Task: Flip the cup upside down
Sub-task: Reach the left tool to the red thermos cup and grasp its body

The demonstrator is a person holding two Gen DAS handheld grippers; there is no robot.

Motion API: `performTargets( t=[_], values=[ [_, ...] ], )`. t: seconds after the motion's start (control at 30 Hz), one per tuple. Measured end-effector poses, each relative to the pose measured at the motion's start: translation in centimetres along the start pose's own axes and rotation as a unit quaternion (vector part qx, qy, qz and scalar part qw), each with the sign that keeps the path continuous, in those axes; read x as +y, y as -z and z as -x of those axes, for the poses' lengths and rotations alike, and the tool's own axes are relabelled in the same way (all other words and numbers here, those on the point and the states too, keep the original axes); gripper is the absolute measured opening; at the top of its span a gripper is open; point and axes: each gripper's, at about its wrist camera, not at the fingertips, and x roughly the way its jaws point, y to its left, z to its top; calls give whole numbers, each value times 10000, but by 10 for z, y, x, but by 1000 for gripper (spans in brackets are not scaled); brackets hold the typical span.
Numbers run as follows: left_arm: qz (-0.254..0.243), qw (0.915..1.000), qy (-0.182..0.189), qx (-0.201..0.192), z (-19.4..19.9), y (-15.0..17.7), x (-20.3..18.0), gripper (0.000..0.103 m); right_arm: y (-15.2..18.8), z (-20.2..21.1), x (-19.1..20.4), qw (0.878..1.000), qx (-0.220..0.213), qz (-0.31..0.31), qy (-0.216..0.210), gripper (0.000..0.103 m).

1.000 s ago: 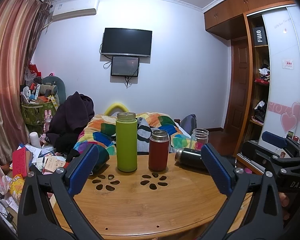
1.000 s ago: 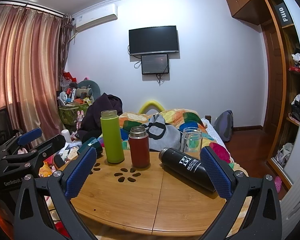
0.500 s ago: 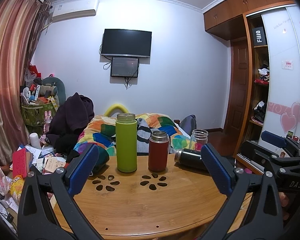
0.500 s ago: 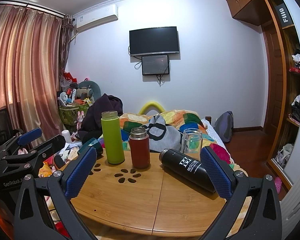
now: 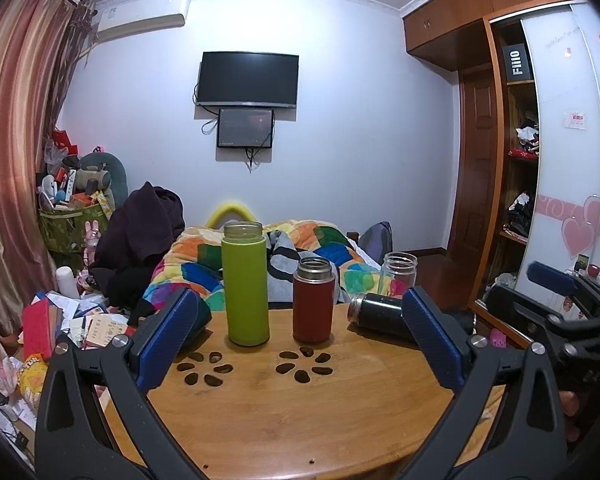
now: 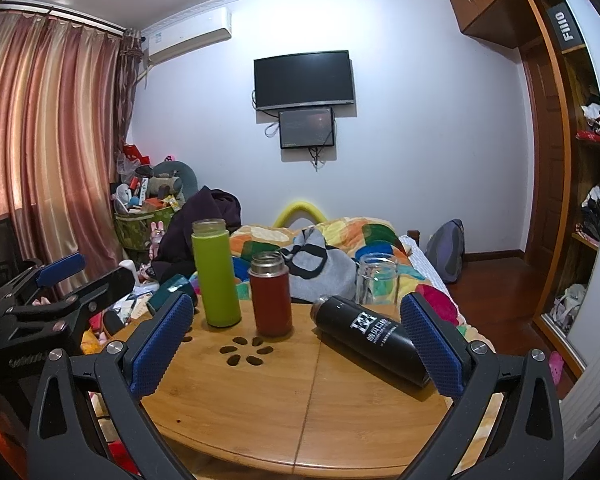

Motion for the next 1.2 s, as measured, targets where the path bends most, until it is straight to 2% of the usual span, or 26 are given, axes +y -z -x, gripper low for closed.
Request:
performTargets(
  t=[0.13,0.23,0.4,0.47,0.53,0.67,0.73,0.83,1.0,1.2],
  values=[
    [129,9998,154,55,-39,4,-1,103,6,-10,-13,9996,141,-43,239,103],
    [-19,9984,290,488,-83,8,-10,103,13,-18,-26,9990,262,-88,358,103],
    [-114,9914,158,1295,-162,19,-19,103,26,-31,-47,9978,441,-266,415,103],
    [39,9878,162,1547,-187,23,-17,96,31,-35,-56,9972,509,-361,423,103],
    [92,9841,180,1764,-212,25,-15,84,36,-40,-63,9965,570,-444,412,103],
    [61,9794,-17,2016,-246,31,-16,81,44,-48,-75,9950,710,-585,395,103],
    [77,9782,-21,2073,-254,33,-17,76,48,-50,-77,9944,759,-614,392,103],
    [149,9766,4,2148,-262,37,-17,62,52,-54,-80,9937,823,-664,361,103],
    [114,9763,46,2160,-259,40,-19,62,55,-58,-78,9931,903,-686,312,103],
    [-33,9748,343,2203,-232,41,-15,61,58,-61,-72,9929,969,-619,315,103]
  ],
)
